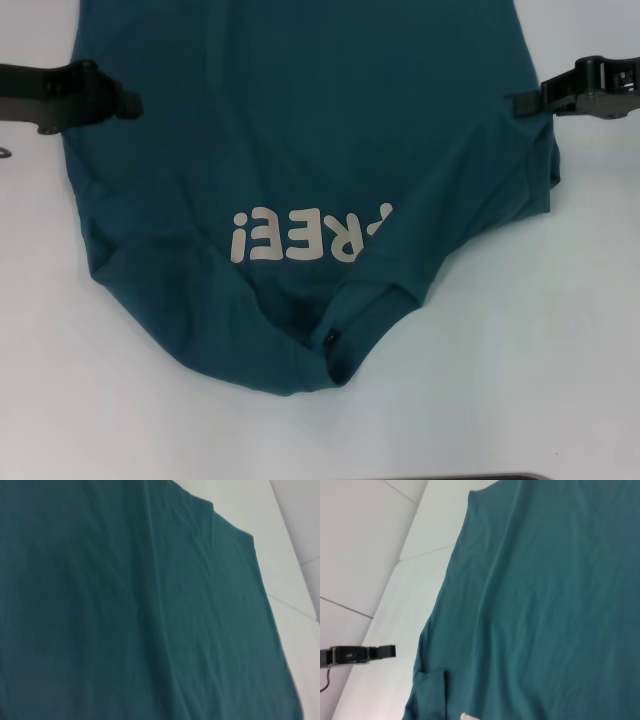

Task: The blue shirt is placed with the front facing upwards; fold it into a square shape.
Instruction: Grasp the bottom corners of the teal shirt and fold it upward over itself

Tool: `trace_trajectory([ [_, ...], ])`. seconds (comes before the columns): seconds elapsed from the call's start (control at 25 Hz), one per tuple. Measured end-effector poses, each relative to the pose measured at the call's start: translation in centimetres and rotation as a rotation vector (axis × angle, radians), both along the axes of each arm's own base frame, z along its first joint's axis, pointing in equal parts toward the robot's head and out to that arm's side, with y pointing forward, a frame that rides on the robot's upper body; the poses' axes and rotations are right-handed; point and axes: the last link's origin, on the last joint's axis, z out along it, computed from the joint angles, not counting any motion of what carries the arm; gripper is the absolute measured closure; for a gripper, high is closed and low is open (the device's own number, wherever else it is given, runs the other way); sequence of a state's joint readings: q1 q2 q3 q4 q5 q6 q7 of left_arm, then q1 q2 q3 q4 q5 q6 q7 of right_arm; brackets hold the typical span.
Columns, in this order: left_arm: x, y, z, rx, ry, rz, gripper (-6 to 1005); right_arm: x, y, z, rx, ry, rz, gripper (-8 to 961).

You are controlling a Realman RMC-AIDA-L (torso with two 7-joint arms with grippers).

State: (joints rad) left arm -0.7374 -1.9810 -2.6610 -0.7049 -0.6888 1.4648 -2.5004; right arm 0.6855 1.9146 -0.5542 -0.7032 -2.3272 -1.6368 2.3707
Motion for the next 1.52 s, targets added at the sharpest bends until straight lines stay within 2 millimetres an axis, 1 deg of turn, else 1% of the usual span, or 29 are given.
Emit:
trace_trajectory([
  [0.2, -0.7, -1.1, 0.4, 0.045, -0.087, -0.010, 958, 0.0, -0.4, -0.2, -0.017, 0.008, 0.002, 937],
  [0.36, -0.5, -2.4, 0.9, 0.101, -0.188, -0.104, 957, 0.0, -0.5, -0.3, -0.023, 0.012, 0.006, 937],
  [0.52, -0.6, -4.7, 0.5, 0.218, -0.315, -0.222, 942, -0.2, -0.4, -0.5, -0.026, 0.016, 0.013, 937],
  [0.6, -0.8, -6.2, 0.3, 0.310, -0.399, -0.274, 935, -0.4, -0.4, -0.6, -0.027, 0.018, 0.016, 937],
  [0.68, -0.6, -7.5, 0.6, 0.408, -0.474, -0.336, 742, -0.5, -0.5, -0.8, -0.029, 0.021, 0.018, 937],
  [0.8, -0.4, -8.7, 1.4, 0.551, -0.579, -0.390, 624, -0.4, -0.6, -1.1, -0.028, 0.024, 0.020, 937],
  [0.92, -0.8, -8.7, 1.8, 0.608, -0.680, -0.304, 506, -0.2, -0.7, -1.2, -0.024, 0.025, 0.016, 937],
  [0.96, -1.0, -8.3, 1.9, 0.633, -0.757, -0.231, 458, -0.1, -0.7, -1.2, -0.023, 0.025, 0.016, 937],
  [1.0, -1.0, -8.3, 1.9, 0.633, -0.757, -0.231, 411, -0.1, -0.7, -1.3, -0.023, 0.025, 0.018, 937],
  [1.12, -1.2, -7.8, 1.7, 0.649, -0.853, -0.126, 268, -0.2, -0.8, -1.4, -0.024, 0.027, 0.023, 937],
  [1.2, -1.4, -7.6, 1.4, 0.642, -0.890, -0.077, 239, -0.2, -0.8, -1.5, -0.024, 0.027, 0.026, 937],
  [1.28, -1.4, -7.6, 1.5, 0.633, -0.889, -0.076, 209, -0.2, -0.8, -1.6, -0.024, 0.025, 0.029, 937],
  [1.32, -1.3, -7.7, 1.5, 0.598, -0.852, -0.104, 195, -0.3, -0.8, -1.6, -0.025, 0.024, 0.030, 937],
  [1.36, -1.3, -7.7, 1.5, 0.598, -0.852, -0.104, 180, -0.3, -0.8, -1.6, -0.025, 0.024, 0.032, 937],
  [1.44, -1.3, -8.1, 1.4, 0.515, -0.767, -0.165, 151, -0.3, -0.8, -1.6, -0.025, 0.024, 0.033, 937],
  [1.52, -1.2, -8.7, 1.2, 0.392, -0.663, -0.249, 122, -0.4, -0.7, -1.6, -0.024, 0.023, 0.035, 937],
])
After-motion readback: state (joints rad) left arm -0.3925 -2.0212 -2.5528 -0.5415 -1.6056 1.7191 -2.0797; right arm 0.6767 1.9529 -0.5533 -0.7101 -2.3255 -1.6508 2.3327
